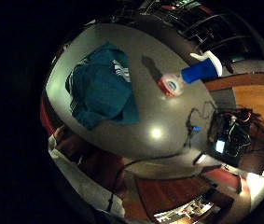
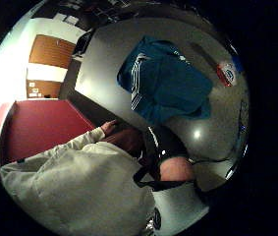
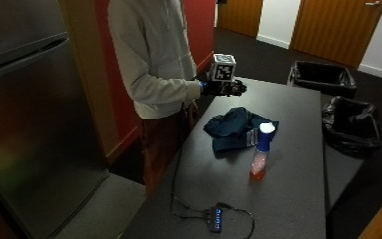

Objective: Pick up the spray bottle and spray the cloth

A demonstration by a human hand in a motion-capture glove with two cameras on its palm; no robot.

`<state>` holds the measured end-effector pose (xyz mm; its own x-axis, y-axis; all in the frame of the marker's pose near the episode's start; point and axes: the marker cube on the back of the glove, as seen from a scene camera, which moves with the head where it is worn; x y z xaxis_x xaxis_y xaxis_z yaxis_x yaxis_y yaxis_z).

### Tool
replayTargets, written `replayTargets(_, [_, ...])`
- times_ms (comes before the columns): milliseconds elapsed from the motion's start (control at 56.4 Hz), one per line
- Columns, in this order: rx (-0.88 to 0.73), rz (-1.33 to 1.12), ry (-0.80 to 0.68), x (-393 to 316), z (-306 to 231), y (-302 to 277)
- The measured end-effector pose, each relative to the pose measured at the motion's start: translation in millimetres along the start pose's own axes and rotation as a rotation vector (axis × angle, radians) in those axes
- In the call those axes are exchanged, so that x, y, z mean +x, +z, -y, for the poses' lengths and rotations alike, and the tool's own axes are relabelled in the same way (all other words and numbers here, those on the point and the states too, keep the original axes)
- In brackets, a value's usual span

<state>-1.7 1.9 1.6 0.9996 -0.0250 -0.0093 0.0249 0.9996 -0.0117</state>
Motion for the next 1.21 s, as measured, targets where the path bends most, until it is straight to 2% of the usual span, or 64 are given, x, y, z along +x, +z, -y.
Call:
replayTargets(248, [0.006, -0.04, 0.026, 1.6, -7.3, -5.7])
replayTargets(479, [0.119, -0.016, 0.132, 36.7, -33.4, -26.0])
replayTargets(816, [0.248, 0.046, 0.264, 151.4, -93.7, -48.2])
replayTargets(1206, [0.38, 0.198, 0.258, 277.3, -123.1, -54.7])
